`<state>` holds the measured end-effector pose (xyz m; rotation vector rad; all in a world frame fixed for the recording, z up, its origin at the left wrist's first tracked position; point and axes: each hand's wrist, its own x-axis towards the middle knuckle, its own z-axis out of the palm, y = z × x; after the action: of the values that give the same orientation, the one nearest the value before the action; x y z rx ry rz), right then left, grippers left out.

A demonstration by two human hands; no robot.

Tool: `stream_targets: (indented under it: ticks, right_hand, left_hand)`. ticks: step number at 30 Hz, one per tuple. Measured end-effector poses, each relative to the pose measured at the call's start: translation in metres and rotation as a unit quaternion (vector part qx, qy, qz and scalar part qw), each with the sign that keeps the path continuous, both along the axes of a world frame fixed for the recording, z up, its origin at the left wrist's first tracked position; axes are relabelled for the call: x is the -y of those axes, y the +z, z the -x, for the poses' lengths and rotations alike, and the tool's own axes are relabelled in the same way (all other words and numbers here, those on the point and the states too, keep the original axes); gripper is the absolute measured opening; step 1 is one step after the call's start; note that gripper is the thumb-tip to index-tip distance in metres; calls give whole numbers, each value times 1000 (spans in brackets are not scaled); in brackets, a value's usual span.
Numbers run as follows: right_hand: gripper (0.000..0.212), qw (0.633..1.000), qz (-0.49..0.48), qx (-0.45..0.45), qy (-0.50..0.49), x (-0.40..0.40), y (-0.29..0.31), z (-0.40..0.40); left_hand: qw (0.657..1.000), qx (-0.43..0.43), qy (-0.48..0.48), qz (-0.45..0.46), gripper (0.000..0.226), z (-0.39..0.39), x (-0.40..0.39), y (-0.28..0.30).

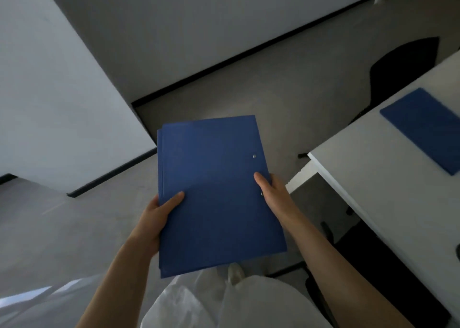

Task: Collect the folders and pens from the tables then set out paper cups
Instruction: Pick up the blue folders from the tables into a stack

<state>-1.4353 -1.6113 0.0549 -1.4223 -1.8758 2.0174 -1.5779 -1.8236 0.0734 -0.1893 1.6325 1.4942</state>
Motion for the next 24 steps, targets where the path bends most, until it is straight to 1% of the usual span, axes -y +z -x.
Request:
stream_targets:
  ticks: [4,9,12,15,20,22,24]
  right_hand:
    - [45,998,-3,9,-57,-32,-3,54]
    - [38,989,16,15,-148,-70,5,117]
    - [41,981,15,-2,-195,-96,11,144]
    - [41,970,23,-17,-243,-121,14,157]
    - [25,947,37,-30,-319,-179,9,156]
    - [27,938,48,-30,-342,-203,8,153]
    - [36,929,60,-32,-364,-236,5,149]
  left_hand:
    - [999,5,-51,-17,27,73,-48,0]
    - [991,20,-129,-26,37,169,-116,7]
    - [983,12,-178,-28,39,213,-162,12]
    - [974,9,-224,-26,41,240,-206,10]
    - [957,15,-290,-19,38,255,-296,3]
    - [951,12,-308,-19,37,255,-329,0]
    - [946,13,-325,-17,38,254,-368,-3]
